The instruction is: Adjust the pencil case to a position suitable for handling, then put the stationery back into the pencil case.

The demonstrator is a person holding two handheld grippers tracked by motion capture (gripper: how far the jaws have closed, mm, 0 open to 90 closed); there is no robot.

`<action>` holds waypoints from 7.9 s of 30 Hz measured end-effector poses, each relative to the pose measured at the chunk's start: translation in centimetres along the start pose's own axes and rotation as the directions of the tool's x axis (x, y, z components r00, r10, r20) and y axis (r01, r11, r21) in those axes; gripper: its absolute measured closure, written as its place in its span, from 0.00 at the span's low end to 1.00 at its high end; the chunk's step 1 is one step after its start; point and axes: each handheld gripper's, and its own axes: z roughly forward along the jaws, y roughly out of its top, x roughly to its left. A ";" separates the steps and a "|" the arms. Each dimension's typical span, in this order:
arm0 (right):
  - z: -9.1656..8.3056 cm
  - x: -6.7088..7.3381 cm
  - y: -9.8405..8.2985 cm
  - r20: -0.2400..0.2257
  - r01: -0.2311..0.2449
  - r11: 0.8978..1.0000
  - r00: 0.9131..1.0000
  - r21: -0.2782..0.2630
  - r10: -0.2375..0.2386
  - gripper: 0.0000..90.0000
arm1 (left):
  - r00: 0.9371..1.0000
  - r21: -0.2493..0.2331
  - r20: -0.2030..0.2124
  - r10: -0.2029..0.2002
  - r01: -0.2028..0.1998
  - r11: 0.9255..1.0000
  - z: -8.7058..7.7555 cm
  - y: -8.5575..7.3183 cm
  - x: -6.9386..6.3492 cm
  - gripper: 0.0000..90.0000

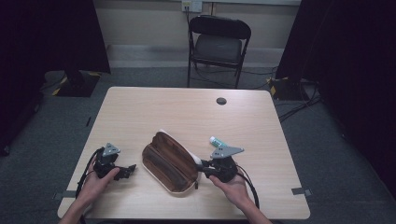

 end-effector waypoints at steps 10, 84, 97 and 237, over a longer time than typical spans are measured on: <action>-2.3 0.2 -1.4 -0.091 0.037 0.999 0.995 0.005 -0.036 0.86 | 1.000 0.000 0.000 0.001 -0.001 1.000 0.0 0.0 0.0 0.00; -1.6 -6.2 0.6 0.177 -0.085 0.995 0.980 -0.059 0.094 0.59 | 1.000 -0.002 0.001 -0.003 0.003 1.000 0.0 0.0 0.0 0.00; -3.4 -9.5 -2.0 0.275 -0.127 0.991 0.952 -0.048 0.135 0.60 | 1.000 -0.002 0.001 -0.003 0.003 1.000 0.0 0.0 0.0 0.00; -1.2 2.4 3.7 -0.015 0.114 0.991 0.993 -0.072 -0.116 0.73 | 1.000 -0.001 0.002 0.002 -0.002 1.000 0.0 0.0 0.0 0.00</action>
